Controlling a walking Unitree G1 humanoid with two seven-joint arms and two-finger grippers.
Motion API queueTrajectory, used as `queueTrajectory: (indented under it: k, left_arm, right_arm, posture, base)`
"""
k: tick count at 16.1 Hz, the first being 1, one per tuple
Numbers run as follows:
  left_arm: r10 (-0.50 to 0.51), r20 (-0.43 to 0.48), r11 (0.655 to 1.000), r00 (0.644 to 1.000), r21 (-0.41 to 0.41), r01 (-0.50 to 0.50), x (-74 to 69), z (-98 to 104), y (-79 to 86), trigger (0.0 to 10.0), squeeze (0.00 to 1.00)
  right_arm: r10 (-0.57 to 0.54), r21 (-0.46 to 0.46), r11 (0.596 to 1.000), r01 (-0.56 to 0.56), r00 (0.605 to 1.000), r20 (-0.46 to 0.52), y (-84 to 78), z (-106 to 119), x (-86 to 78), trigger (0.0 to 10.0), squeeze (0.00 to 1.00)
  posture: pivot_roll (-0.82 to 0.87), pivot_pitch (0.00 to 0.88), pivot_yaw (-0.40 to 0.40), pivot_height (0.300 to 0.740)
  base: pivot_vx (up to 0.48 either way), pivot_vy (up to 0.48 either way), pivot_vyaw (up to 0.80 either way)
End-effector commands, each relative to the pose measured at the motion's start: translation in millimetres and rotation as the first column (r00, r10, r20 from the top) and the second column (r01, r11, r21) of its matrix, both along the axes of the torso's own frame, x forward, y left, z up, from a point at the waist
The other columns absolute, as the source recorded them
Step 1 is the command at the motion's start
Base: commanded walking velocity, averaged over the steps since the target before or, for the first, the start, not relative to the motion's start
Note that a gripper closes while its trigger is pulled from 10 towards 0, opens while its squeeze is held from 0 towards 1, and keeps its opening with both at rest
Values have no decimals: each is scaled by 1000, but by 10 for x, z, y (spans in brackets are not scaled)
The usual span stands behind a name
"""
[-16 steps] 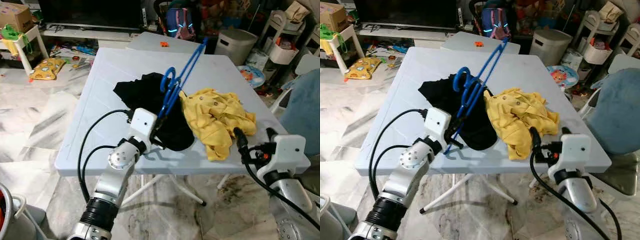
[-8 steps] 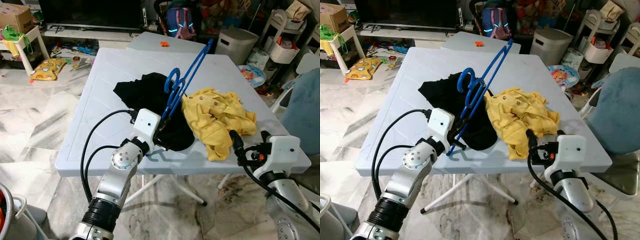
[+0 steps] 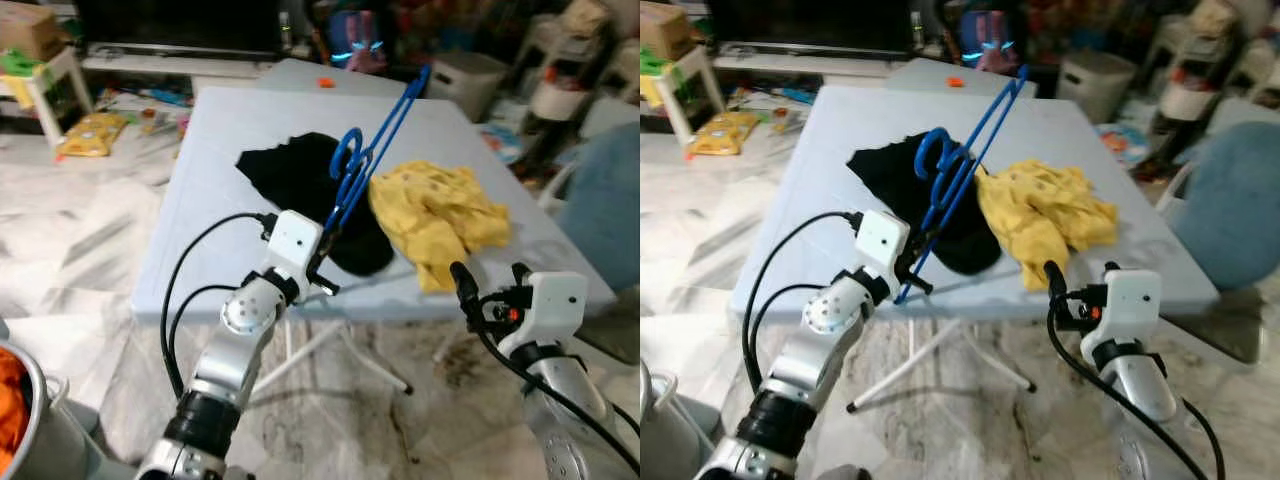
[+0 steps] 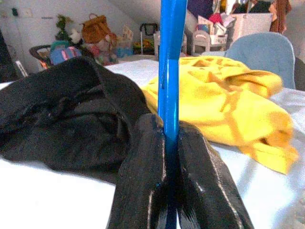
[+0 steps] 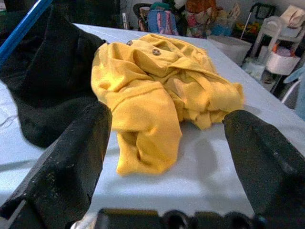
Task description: Hang hanger
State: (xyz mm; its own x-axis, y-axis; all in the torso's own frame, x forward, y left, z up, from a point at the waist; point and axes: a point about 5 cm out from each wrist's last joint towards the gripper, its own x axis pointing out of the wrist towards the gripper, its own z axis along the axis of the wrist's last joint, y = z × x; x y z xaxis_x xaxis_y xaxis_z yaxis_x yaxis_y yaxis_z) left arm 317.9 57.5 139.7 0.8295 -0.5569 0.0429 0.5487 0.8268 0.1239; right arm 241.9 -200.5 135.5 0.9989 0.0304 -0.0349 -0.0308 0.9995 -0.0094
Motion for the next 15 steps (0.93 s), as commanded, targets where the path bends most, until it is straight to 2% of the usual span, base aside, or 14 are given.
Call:
queueTrajectory:
  k: [1,9,12,13,15]
  left_arm:
    - [-10,-33,1000,999,18,10,-25,-78,-45,10000,0]
    - [-8,-32,1000,999,20,9,-15,-86,-58,10000,0]
    - [-9,-32,1000,999,22,9,-14,-88,-62,10000,0]
    - [-8,-32,1000,999,25,9,-16,-97,-62,10000,0]
    - [-7,-32,1000,999,30,8,-17,-108,-58,10000,0]
  right_arm:
    - [-8,-16,1000,8,1000,-13,-37,-13,19,10000,0]
    - [-16,5,1000,16,996,-84,-57,-107,36,10000,0]
    - [-17,-28,1000,14,996,-84,-51,-105,41,10000,0]
    - [-39,-74,997,34,997,-71,-69,-96,50,10000,0]
    - [-19,-71,997,15,998,-60,-60,-90,57,10000,0]
  posture:
    - [28,0,-79,740]
    - [26,0,-81,740]
    - [25,0,-81,740]
    - [25,0,-83,740]
    - [25,0,-83,740]
  base:
    - [-281,0,0]
    - [-274,0,0]
    - [-274,0,0]
    - [-274,0,0]
    - [-270,0,0]
